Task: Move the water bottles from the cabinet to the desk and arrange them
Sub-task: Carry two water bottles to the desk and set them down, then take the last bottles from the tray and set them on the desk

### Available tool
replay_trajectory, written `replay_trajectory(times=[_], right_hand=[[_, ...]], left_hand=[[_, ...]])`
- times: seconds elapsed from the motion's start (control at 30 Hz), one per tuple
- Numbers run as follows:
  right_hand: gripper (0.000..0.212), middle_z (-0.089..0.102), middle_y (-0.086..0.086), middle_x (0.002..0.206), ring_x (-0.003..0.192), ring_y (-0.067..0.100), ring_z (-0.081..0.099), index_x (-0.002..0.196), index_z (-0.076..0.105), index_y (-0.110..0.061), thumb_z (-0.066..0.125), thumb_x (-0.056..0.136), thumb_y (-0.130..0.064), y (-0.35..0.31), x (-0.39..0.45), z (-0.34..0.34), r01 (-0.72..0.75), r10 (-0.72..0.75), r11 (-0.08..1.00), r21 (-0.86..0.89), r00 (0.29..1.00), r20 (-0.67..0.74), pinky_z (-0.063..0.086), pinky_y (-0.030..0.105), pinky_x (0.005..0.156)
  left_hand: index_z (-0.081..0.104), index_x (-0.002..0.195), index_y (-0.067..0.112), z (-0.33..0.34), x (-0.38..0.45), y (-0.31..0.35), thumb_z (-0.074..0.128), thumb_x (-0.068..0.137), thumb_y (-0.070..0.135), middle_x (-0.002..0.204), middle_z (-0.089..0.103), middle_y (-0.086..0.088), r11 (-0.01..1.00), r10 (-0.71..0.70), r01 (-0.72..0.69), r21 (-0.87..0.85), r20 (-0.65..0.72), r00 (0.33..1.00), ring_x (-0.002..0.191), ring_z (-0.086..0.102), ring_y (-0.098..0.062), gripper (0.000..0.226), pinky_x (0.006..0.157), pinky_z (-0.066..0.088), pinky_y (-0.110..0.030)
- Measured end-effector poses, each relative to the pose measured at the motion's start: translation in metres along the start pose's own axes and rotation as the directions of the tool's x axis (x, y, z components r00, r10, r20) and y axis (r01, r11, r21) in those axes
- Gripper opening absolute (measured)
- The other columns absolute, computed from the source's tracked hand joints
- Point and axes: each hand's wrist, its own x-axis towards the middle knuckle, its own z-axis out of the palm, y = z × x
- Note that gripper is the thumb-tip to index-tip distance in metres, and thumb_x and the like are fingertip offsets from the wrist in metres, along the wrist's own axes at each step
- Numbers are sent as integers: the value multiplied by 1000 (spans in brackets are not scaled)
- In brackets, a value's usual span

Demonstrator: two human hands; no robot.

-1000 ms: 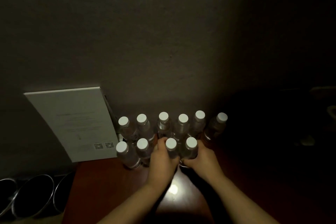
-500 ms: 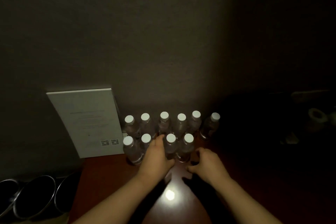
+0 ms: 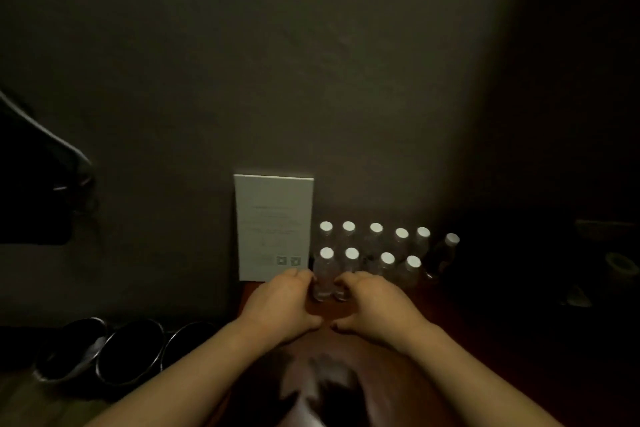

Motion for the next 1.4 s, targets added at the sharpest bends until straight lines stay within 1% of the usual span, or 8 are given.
replay_trajectory(times=[0.1,0.2,0.33,0.43,0.7,0.87,1.1,1.4], right_hand=[[76,56,0,135,120,20,56,140,47,-26,76,74,-51,-63,-2,-3,119,-118,990,-76,993,26,49,34,96],[70,57,0,133,119,20,56,136,49,-26,75,76,-51,-133,-5,2,226,-222,968,-112,974,50,50,36,96],[58,58,-2,123,110,20,59,130,51,-28,72,80,-48,-236,-11,21,373,-363,919,-131,927,92,50,32,85],[62,57,-5,122,108,17,60,134,49,-29,73,80,-48,-316,-15,43,461,-449,874,-152,887,109,49,27,80],[70,56,-3,125,109,18,59,135,48,-27,74,75,-54,-510,-28,111,620,-590,767,-166,783,197,53,32,82],[74,57,-5,122,106,17,59,136,46,-29,76,73,-56,-611,-37,144,710,-670,690,-144,701,244,54,31,80],[89,56,-3,128,109,17,59,144,35,-32,76,72,-62,-724,-27,167,814,-767,568,-122,578,281,53,32,83],[89,53,-4,136,115,17,57,146,34,-33,74,73,-64,-859,56,193,871,-834,478,-115,491,253,49,28,81]], left_hand=[[50,130,31,-31,-50,-39,71,73,56,126,55,6,996,-44,47,78,-35,998,114,56,-15,66,90,52,-35],[48,132,32,-60,-109,-84,71,76,55,124,53,7,988,-113,119,99,-68,991,112,56,-14,66,88,53,-35],[49,129,33,-89,-197,-155,71,74,57,120,53,9,971,-210,222,90,-122,970,108,56,-12,63,83,53,-34],[50,124,33,-103,-265,-211,70,73,58,117,53,10,946,-288,305,105,-155,945,105,56,-12,61,77,51,-31],[49,129,29,-131,-441,-345,68,72,61,122,53,7,823,-519,555,125,-234,822,109,55,-15,67,76,50,-31],[45,136,29,-147,-531,-407,66,72,62,127,52,6,744,-633,666,51,-263,728,113,54,-13,75,84,53,-34],[43,138,30,-163,-601,-486,69,65,68,131,51,4,653,-739,753,-77,-282,612,117,52,-15,87,95,51,-38],[43,138,29,-206,-623,-614,68,67,69,134,50,5,567,-794,819,-89,-324,514,121,50,-16,86,95,50,-38]])
